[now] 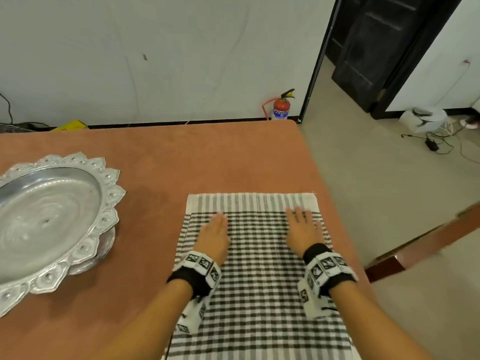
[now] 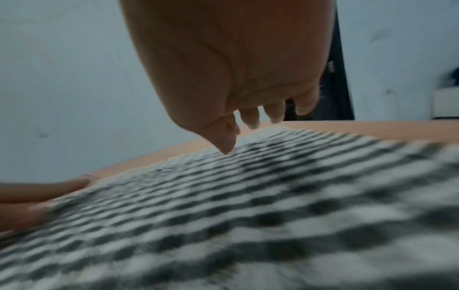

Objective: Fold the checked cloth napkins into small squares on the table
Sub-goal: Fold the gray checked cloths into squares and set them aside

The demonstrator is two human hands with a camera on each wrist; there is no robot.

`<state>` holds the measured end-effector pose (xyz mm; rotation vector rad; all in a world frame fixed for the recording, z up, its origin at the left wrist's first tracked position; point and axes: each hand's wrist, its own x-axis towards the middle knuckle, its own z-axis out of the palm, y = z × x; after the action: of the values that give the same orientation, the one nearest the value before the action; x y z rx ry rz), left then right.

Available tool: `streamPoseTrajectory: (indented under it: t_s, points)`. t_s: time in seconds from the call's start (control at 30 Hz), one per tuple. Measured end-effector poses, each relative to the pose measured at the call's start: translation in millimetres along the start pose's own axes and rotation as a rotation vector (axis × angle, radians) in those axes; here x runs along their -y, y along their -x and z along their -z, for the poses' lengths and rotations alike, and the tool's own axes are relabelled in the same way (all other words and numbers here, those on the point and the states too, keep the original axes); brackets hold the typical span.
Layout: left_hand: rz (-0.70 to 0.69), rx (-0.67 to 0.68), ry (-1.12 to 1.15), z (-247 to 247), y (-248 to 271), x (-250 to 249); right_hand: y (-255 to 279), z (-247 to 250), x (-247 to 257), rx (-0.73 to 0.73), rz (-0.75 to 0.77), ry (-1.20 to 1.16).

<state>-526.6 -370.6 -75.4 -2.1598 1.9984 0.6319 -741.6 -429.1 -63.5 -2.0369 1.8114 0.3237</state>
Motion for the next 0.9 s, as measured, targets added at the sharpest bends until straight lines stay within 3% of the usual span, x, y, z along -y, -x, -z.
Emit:
streamPoseTrajectory:
  t_s: [0.1, 0.2, 0.27, 0.37, 0.47, 0.53, 0.63, 0.7, 0.8, 0.9]
  points:
    - [-0.086, 0.081, 0.013, -6.1, -26.3, -38.2, -20.5, -7.0, 40.4, 0.060, 0.162, -0.009]
    - [-0.057, 0.075, 0.000, -2.4, -42.8, -25.0, -38.4, -10.2, 29.1, 0.136, 0.162, 0.009]
    - [0.040, 0.021, 0.013, 7.6, -50.5, 4.0, -46.3, -5.4, 2.3, 0.126, 0.114, 0.017]
    - [0.229, 0.026, 0.025, 25.4, -58.7, 34.0, -57.4, 9.3, -26.6, 0.076, -0.074, -0.040]
    - [0.075, 0.030, -0.005, 22.3, -69.2, -4.1, -67.2, 13.7, 0.8, -0.075, -0.040, -0.019]
    - [-0.017, 0.069, 0.012, 12.8, -74.5, -36.3, -69.9, 6.6, 32.2, -0.025, 0.113, -0.022]
    - [-0.016, 0.098, -0.005, 12.9, -82.8, -27.9, -74.0, -0.2, 28.9, 0.071, 0.153, 0.002]
    - [0.021, 0.092, -0.019, 20.4, -78.6, 4.7, -73.3, 4.8, -0.3, 0.086, 0.093, -0.003]
    - [0.193, 0.078, 0.002, 30.3, -68.6, 50.9, -67.5, 14.4, -39.1, 0.089, -0.081, -0.038]
    - [0.205, 0.026, -0.036, 30.8, -65.6, 41.6, -59.1, 15.9, -31.0, 0.012, -0.142, 0.011]
